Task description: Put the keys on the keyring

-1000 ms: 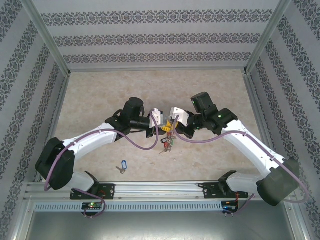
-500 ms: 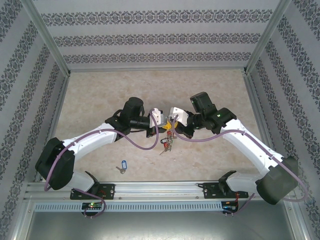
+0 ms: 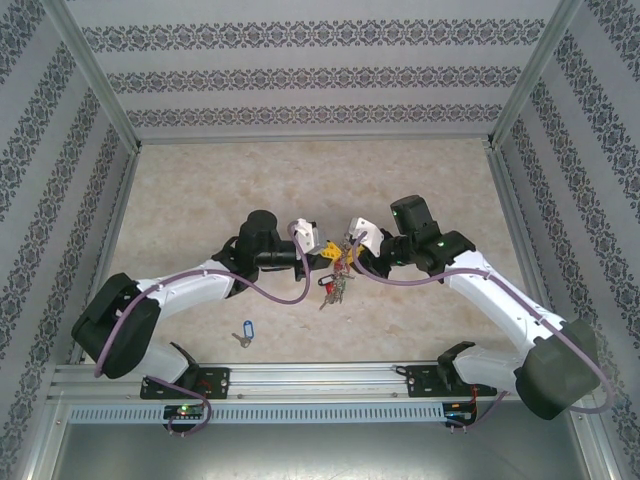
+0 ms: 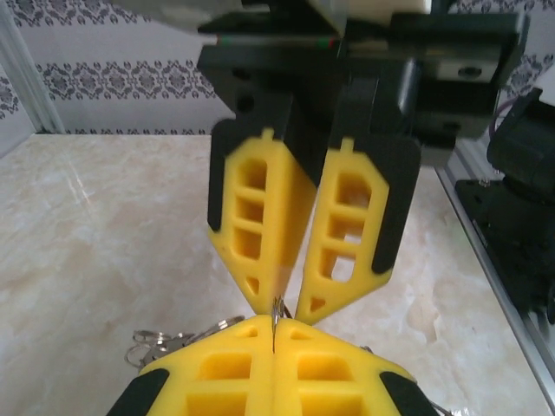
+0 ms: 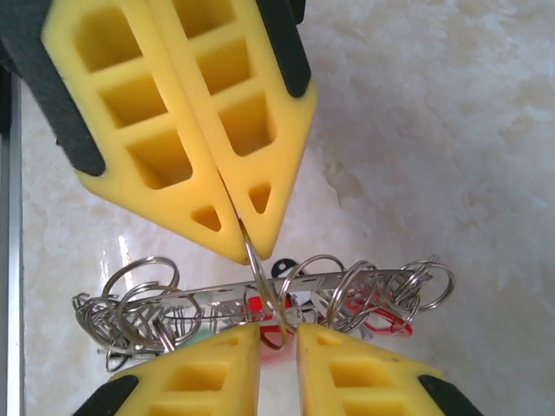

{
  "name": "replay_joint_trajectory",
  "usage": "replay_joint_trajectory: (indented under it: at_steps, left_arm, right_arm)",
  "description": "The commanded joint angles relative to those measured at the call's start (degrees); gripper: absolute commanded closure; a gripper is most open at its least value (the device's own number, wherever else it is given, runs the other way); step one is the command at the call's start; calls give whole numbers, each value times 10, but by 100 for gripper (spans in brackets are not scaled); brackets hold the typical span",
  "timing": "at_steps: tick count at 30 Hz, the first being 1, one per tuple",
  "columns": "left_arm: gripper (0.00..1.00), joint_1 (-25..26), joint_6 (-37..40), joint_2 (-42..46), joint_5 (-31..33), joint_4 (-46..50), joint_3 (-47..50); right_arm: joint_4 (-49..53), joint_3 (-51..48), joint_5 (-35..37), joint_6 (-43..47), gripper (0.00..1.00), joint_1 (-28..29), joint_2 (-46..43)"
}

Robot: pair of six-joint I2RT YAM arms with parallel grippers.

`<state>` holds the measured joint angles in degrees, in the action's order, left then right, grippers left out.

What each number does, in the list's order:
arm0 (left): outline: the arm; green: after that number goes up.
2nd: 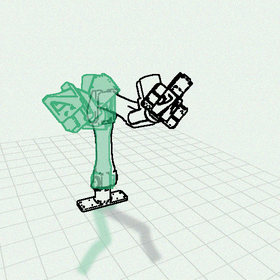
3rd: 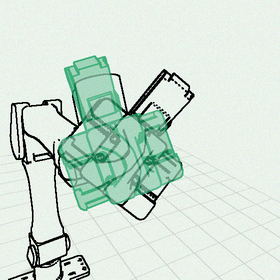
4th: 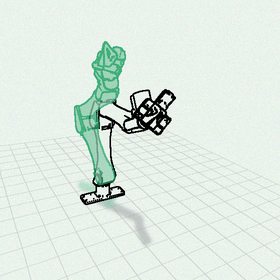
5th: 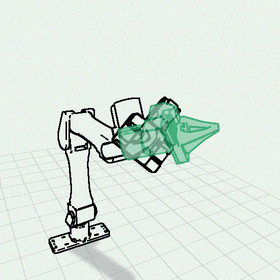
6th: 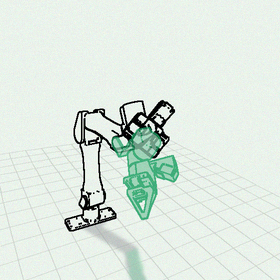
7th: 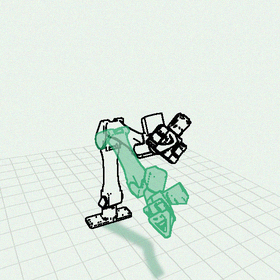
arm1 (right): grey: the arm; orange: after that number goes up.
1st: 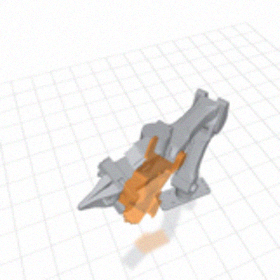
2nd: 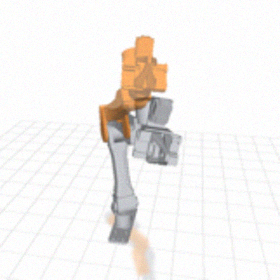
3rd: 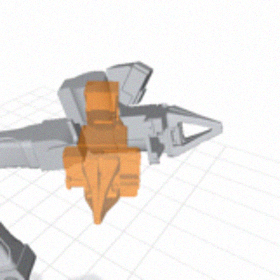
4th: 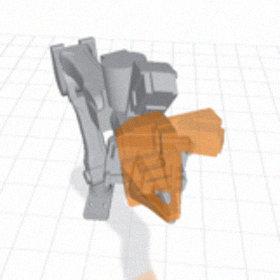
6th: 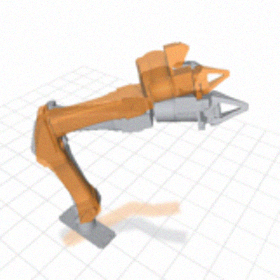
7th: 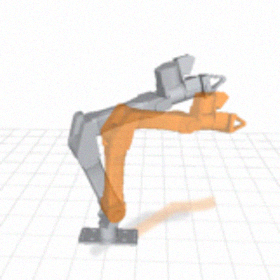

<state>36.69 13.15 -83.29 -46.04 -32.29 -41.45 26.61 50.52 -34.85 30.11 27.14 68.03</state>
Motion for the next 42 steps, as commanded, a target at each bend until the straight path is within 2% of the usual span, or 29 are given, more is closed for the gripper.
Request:
replay_joint_trajectory:
  at_steps: [1, 5, 7, 14, 19, 21, 24, 29, 34, 40, 42]
  left_arm:
    - [100, 1, -66, -4, -10, -136, 8]
    - [100, 1, -74, -7, -12, -151, 16]
    - [100, 1, -82, -9, -12, -167, 19]
    - [100, 1, -131, -37, -2, -251, 33]
    - [100, 2, -157, -57, 13, -299, 42]
    - [100, 3, -157, -61, 21, -304, 45]
    - [100, 3, -141, -56, 28, -284, 46]
    - [100, 2, -119, -46, 19, -251, 46]
    - [100, 2, -109, -39, 12, -233, 44]
    - [100, 2, -110, -35, 5, -235, 40]
    - [100, 2, -109, -31, 8, -231, 39]
  right_arm:
    - [-48, -16, -38, -28, 81, -1, 0]
    - [-67, -27, -40, -38, 85, -9, 4]
    - [-72, -31, -42, -42, 95, -10, 7]
    - [-72, -48, -53, -47, 97, -12, 28]
    - [-65, -52, -58, -51, 91, -11, 25]
    - [-67, -55, -50, -54, 85, -12, 13]
    - [-63, -53, -33, -57, 83, -15, -11]
    - [-54, -49, 23, -49, 73, -21, -58]
    - [-61, -31, 19, -43, 70, -22, -74]
    - [-66, -17, 23, -49, 70, -19, -43]
    - [-71, -21, 11, -78, 67, -29, -27]
